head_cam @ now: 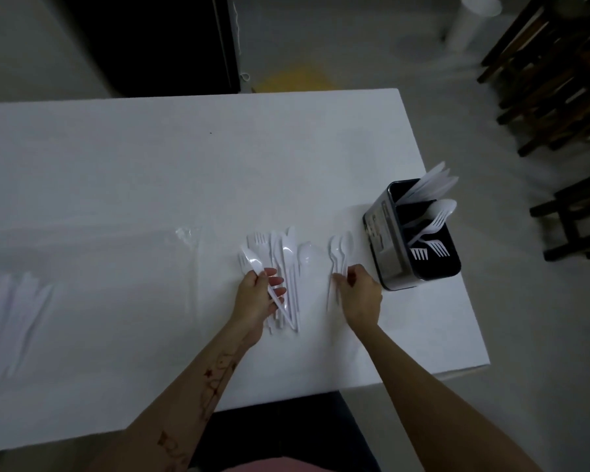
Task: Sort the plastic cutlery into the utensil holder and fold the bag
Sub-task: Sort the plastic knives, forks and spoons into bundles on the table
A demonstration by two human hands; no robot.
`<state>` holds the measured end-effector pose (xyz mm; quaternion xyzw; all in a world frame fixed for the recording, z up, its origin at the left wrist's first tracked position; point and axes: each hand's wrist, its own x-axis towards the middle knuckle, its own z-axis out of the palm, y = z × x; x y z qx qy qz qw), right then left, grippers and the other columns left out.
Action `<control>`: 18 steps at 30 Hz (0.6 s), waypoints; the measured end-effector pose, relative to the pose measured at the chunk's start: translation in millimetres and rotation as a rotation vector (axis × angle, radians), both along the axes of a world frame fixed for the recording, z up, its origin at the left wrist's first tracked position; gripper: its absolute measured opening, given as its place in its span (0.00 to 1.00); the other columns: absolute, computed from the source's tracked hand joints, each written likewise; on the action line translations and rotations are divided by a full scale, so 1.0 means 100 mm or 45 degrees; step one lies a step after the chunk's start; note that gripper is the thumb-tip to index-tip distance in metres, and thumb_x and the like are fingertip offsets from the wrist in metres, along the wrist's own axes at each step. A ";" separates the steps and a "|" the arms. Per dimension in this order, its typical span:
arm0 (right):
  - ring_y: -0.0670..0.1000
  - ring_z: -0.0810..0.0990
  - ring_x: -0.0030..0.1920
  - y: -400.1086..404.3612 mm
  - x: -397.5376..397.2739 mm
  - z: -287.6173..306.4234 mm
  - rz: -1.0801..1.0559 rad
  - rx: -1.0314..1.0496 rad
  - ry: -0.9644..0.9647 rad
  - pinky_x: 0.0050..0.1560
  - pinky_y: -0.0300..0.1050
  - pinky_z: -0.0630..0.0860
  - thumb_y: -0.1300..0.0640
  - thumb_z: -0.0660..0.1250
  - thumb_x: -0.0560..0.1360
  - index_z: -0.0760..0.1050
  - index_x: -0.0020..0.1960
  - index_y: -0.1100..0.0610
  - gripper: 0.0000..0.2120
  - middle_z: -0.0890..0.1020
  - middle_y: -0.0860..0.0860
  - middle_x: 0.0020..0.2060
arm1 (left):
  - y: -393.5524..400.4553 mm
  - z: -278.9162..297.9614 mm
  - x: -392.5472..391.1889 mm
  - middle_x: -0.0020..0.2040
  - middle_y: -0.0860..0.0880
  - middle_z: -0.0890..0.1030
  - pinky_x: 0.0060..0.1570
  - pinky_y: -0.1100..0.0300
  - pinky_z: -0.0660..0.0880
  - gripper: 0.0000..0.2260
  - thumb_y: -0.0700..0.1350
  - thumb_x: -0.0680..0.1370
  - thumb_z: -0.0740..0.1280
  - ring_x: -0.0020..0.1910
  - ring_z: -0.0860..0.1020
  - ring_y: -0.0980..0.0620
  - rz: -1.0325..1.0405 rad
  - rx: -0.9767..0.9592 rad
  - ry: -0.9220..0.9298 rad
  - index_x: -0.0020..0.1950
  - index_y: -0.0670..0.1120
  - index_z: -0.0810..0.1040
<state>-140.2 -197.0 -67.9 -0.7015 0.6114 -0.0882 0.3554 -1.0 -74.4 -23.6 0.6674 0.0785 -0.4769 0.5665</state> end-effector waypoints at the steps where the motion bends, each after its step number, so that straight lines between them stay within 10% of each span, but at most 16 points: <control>1: 0.55 0.77 0.38 -0.02 -0.01 0.00 0.007 -0.013 0.002 0.38 0.43 0.69 0.54 0.68 0.78 0.74 0.44 0.60 0.11 0.79 0.54 0.37 | 0.00 0.01 -0.01 0.46 0.47 0.79 0.44 0.58 0.77 0.11 0.44 0.84 0.54 0.43 0.79 0.50 -0.008 0.004 0.005 0.55 0.43 0.75; 7: 0.52 0.75 0.55 0.12 0.02 0.09 0.092 -0.250 0.021 0.45 0.51 0.79 0.54 0.70 0.77 0.73 0.61 0.55 0.14 0.75 0.52 0.56 | 0.03 0.00 0.01 0.48 0.46 0.80 0.44 0.58 0.77 0.11 0.44 0.84 0.54 0.44 0.79 0.50 -0.003 0.023 0.009 0.56 0.42 0.75; 13: 0.48 0.80 0.38 0.24 0.35 0.06 0.379 0.074 -0.056 0.41 0.39 0.77 0.48 0.66 0.79 0.78 0.48 0.56 0.11 0.82 0.48 0.39 | 0.04 -0.01 0.04 0.50 0.46 0.81 0.44 0.59 0.77 0.12 0.44 0.84 0.53 0.48 0.80 0.49 -0.017 0.063 -0.020 0.58 0.43 0.74; 18: 0.52 0.82 0.40 0.21 0.52 0.01 0.217 0.319 -0.109 0.49 0.50 0.82 0.49 0.70 0.77 0.75 0.48 0.55 0.10 0.81 0.51 0.41 | 0.06 -0.03 0.00 0.50 0.45 0.80 0.45 0.58 0.77 0.13 0.44 0.84 0.53 0.48 0.79 0.49 -0.028 0.098 -0.032 0.59 0.42 0.74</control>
